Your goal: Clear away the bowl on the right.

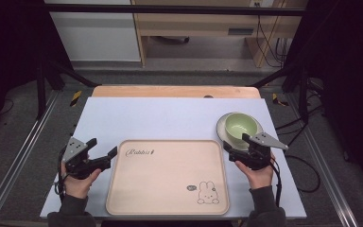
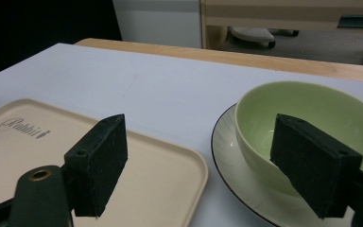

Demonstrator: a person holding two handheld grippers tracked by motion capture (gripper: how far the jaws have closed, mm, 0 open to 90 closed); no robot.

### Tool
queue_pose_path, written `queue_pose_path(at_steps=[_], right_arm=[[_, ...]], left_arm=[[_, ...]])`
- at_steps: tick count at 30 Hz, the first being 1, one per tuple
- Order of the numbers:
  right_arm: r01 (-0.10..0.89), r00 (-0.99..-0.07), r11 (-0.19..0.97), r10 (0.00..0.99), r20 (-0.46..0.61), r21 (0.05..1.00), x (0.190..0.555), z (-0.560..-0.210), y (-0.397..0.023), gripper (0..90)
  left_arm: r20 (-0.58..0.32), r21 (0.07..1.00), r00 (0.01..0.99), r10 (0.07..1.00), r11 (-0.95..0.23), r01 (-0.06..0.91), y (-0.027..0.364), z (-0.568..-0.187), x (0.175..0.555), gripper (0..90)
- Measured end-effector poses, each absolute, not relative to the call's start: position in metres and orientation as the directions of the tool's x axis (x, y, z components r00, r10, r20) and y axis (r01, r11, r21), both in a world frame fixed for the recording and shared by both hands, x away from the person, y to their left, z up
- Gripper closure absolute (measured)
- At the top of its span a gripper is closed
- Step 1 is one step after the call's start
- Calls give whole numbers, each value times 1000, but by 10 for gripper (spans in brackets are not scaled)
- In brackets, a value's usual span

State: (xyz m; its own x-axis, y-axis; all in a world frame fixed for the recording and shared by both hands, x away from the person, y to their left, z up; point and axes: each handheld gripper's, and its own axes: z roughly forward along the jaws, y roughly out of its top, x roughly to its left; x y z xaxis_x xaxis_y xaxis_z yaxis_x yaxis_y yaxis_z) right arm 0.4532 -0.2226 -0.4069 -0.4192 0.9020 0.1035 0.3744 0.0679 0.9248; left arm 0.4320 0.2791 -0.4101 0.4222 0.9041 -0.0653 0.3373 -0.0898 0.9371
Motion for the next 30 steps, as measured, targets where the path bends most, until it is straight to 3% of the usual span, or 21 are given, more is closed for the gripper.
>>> queue_pose_path(at_steps=[30], right_arm=[[439, -278, 48, 957, 85, 897, 490, -399, -247, 257]], left_arm=[[-62, 939, 418, 906, -89, 332, 283, -406, 432, 144]])
